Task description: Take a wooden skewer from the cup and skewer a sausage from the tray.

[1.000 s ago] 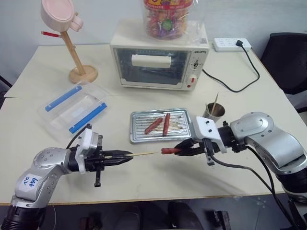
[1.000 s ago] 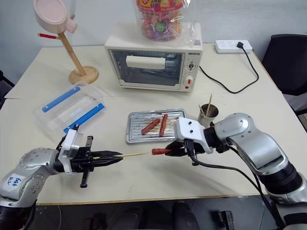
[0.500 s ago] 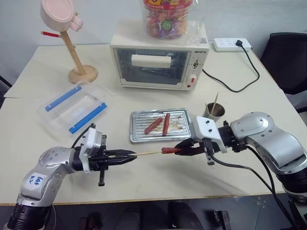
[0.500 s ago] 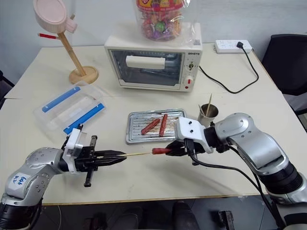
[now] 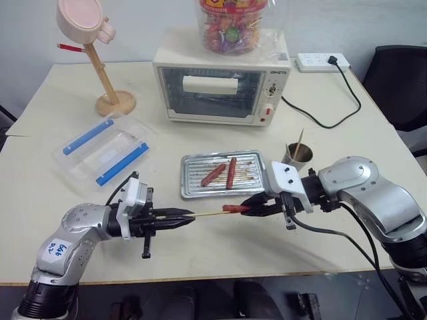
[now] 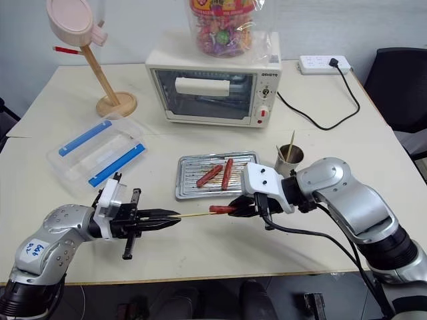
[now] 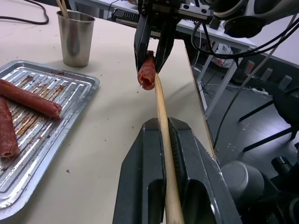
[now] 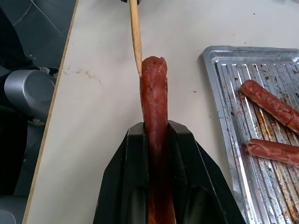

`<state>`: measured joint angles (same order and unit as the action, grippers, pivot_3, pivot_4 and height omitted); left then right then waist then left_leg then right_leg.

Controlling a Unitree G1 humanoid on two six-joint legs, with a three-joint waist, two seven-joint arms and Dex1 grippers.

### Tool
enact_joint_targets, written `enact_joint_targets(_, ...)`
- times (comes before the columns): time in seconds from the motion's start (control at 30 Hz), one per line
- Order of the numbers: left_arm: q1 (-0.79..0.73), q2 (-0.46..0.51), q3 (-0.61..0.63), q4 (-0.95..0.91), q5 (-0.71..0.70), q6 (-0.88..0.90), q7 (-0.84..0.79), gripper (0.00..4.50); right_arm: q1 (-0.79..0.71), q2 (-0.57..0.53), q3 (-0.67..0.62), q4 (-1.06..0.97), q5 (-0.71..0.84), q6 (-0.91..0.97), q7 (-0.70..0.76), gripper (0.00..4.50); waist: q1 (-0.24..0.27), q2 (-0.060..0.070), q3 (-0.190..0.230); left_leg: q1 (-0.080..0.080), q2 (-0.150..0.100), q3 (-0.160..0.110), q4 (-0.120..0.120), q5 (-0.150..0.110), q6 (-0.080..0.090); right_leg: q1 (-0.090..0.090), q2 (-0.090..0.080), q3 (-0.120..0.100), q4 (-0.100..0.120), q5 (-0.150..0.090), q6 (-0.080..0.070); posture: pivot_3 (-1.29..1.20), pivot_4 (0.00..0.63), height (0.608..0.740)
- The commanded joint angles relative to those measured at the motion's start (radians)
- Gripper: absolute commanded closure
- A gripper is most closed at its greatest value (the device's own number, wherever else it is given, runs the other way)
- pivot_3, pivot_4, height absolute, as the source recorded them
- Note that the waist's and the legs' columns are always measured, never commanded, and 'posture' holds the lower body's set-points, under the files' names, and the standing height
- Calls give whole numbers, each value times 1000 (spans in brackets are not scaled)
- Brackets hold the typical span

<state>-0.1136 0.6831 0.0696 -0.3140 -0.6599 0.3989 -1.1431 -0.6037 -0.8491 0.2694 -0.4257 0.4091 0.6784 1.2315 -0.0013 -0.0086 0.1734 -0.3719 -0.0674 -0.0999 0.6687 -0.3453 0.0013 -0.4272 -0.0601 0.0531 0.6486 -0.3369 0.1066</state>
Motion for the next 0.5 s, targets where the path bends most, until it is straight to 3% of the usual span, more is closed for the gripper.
enact_joint_targets(0.03, 11, 26, 48, 1, -6, -12, -9, 4500, 4, -18, -25, -28, 13, -8, 9, 3985, 0, 0, 0, 0, 0, 0, 0, 0, 0, 0, 0, 0, 0, 0, 0, 0, 150, 740)
enact_joint_targets(0.5, 6, 10, 31, -27, -19, 15, 3, 4500, 5, -22, -26, -23, 14, -12, 13, 3985, 0, 0, 0, 0, 0, 0, 0, 0, 0, 0, 0, 0, 0, 0, 0, 0, 150, 740)
